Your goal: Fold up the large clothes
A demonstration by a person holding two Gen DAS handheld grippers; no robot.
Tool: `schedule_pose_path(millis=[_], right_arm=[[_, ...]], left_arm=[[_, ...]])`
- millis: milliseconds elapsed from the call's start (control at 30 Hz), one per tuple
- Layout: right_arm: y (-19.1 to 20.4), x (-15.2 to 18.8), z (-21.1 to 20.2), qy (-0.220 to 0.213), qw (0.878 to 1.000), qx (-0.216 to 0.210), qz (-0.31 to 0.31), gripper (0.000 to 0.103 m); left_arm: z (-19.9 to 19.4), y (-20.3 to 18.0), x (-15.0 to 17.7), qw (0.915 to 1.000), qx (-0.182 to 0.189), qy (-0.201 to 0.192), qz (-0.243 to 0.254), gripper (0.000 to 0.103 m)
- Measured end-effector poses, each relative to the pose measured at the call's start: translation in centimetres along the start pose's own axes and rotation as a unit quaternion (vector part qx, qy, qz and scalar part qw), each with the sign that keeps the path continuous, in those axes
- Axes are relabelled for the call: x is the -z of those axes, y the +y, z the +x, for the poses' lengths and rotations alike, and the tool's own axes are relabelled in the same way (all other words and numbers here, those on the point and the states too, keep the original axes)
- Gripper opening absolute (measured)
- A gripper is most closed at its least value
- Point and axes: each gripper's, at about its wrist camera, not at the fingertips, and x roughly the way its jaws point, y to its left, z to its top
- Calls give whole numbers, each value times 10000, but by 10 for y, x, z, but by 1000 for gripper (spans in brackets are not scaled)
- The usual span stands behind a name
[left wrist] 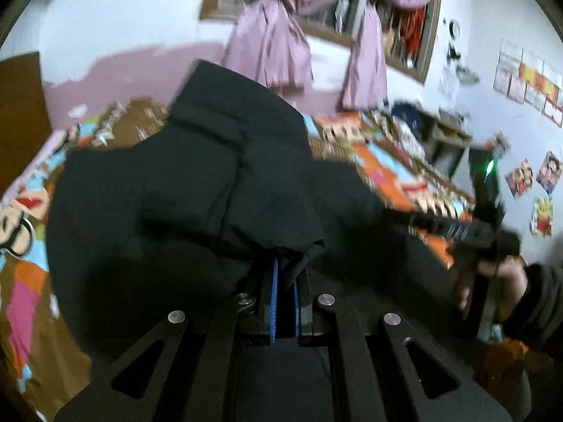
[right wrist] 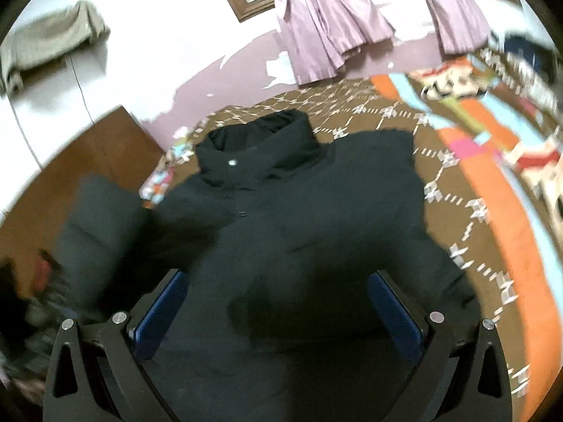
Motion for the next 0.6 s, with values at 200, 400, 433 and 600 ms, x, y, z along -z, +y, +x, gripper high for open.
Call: schedule_pose_path(millis=[200, 400, 433, 600], right_arm=[[-6, 6, 16, 612, 9909, -966, 716, 103], [-5, 24, 39, 1052, 9735, -1480, 1392, 103], [-5, 25, 42, 1075, 9716, -1516, 1464, 103], [-6, 26, 55, 1134, 9621, -1664, 1840, 103]], left_arm=[[32, 4, 31, 9977, 150, 654, -134, 6], [40, 5, 41, 9950, 188, 969, -130, 12], [40, 3, 42, 9950, 278, 953, -129, 20], [29, 9, 57, 9931, 808, 803, -288, 55]])
